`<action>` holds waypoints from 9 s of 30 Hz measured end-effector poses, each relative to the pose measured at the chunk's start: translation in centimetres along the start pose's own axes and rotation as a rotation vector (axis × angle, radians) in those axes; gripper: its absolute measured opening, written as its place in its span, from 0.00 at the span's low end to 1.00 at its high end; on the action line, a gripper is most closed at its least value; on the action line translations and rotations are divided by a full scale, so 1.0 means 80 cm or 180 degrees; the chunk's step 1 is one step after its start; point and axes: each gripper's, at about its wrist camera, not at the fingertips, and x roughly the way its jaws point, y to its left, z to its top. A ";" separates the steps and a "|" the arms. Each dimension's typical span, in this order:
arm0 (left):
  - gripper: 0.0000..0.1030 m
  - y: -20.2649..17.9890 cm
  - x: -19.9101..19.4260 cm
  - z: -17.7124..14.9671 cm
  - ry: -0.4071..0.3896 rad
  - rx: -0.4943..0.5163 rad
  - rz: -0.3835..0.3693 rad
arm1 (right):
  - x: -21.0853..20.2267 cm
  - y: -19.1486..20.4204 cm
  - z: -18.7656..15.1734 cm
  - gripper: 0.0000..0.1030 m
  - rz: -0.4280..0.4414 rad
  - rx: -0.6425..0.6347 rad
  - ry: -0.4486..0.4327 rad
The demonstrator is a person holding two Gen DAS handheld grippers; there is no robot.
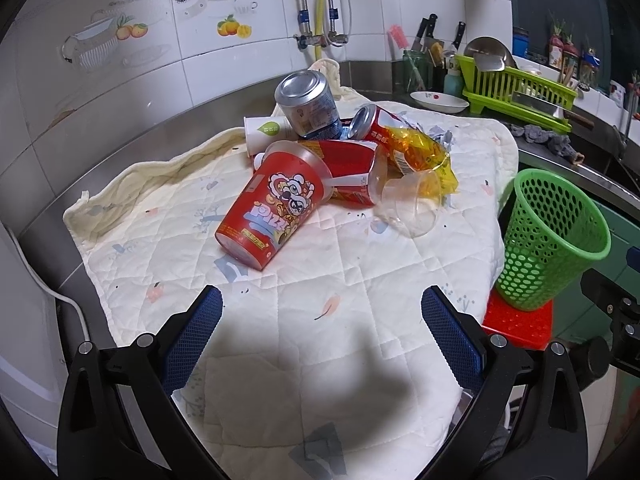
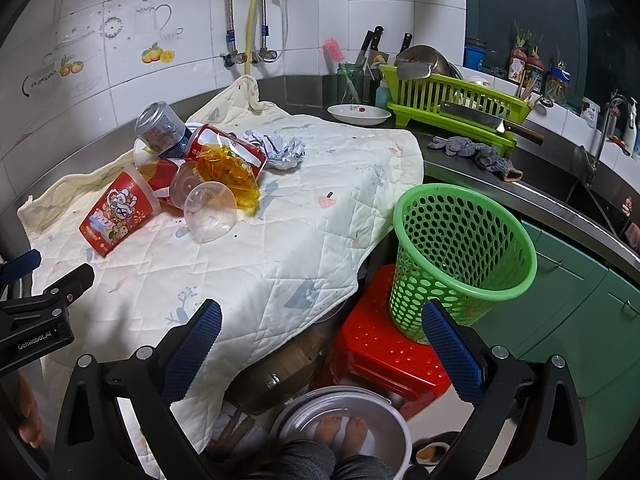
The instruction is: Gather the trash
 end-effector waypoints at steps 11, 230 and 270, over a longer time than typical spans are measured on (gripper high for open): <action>0.95 0.003 0.004 0.003 0.0005 -0.0013 -0.0010 | 0.003 -0.003 0.002 0.94 0.0012 0.0018 0.0000; 0.84 0.019 0.153 0.183 0.0300 -0.0267 -0.0915 | 0.251 0.089 0.113 0.92 0.1729 -0.0640 0.0614; 0.64 -0.137 0.270 0.282 0.0656 0.0497 -0.0986 | 0.210 0.036 0.086 0.46 0.1849 -0.0165 0.0401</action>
